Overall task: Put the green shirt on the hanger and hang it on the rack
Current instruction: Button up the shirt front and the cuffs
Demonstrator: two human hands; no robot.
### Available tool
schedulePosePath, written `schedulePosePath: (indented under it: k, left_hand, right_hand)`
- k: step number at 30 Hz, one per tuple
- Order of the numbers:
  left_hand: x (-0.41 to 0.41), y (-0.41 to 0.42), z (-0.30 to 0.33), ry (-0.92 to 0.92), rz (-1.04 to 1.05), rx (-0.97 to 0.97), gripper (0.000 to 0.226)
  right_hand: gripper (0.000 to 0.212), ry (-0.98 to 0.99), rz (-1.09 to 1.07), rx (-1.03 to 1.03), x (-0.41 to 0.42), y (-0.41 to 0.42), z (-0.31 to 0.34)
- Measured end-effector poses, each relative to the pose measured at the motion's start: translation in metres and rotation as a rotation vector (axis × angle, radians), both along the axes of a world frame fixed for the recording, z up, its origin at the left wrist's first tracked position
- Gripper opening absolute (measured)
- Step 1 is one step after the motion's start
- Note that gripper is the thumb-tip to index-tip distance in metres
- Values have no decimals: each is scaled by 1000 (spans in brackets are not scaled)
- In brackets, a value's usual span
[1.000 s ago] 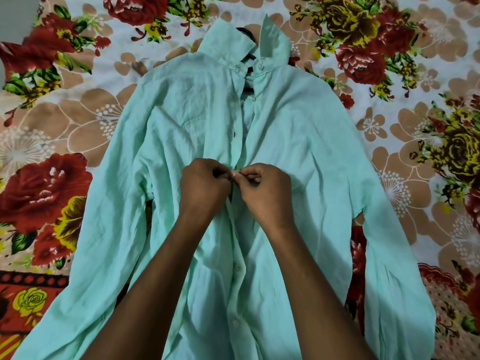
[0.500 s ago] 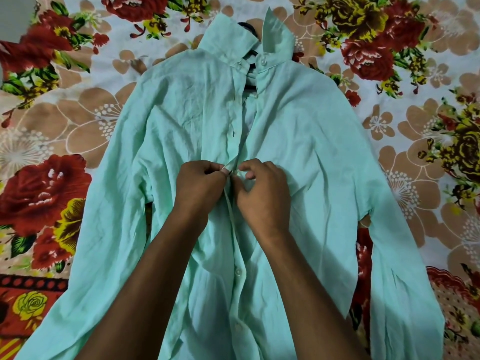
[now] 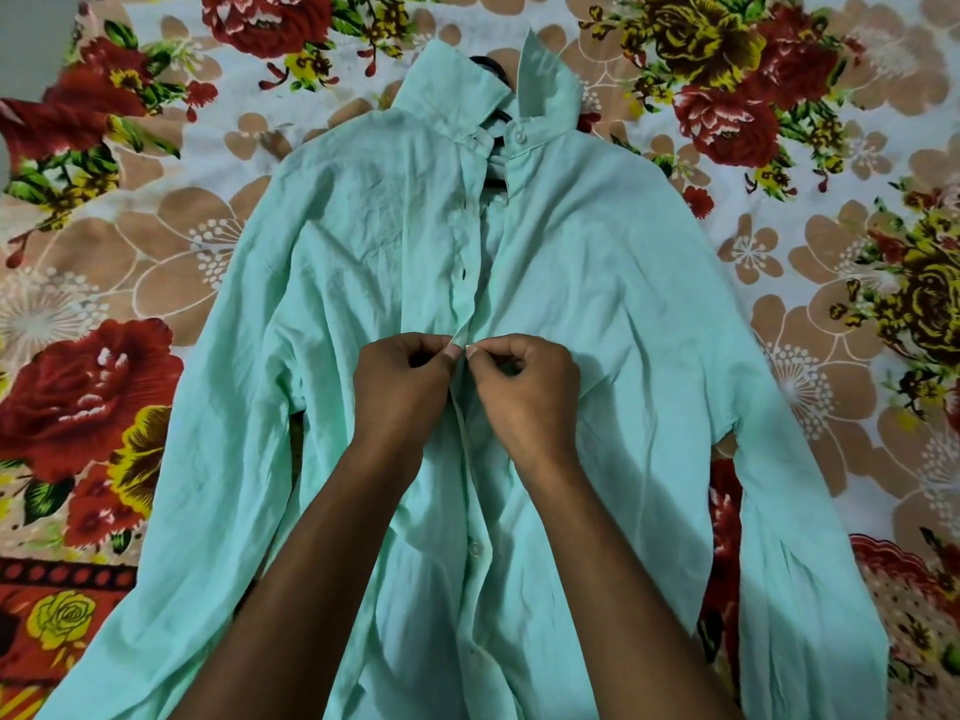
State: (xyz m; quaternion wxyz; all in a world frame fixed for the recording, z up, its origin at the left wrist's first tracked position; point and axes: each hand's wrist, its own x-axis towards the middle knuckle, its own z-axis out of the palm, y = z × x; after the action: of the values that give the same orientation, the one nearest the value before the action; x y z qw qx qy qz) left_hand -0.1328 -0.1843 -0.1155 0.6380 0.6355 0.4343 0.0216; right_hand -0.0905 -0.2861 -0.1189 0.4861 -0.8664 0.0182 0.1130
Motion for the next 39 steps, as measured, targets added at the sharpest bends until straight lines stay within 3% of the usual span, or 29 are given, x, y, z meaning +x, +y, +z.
schedulePosePath:
  k: [7,15,18,33,36,39]
  left_hand:
    - [-6,4,11,-41,-31,-142,16]
    - [0,6,10,-18,-64,-36,3]
    - [1,8,10,-3,-62,-46,6]
    - [21,16,14,159,-86,-165,14]
    - [18,16,11,145,-143,-42,13]
    - [20,13,11,56,-183,293,7]
  right_hand:
    - [9,259,-56,138,12,-2,9]
    - [14,401,69,241,18,-14,18]
    - [16,351,97,256,17,-15,17]
    - [15,-48,51,-73,9,-7,4]
    - [12,46,95,-79,13,-16,0]
    - [12,-27,68,-199,25,-19,1]
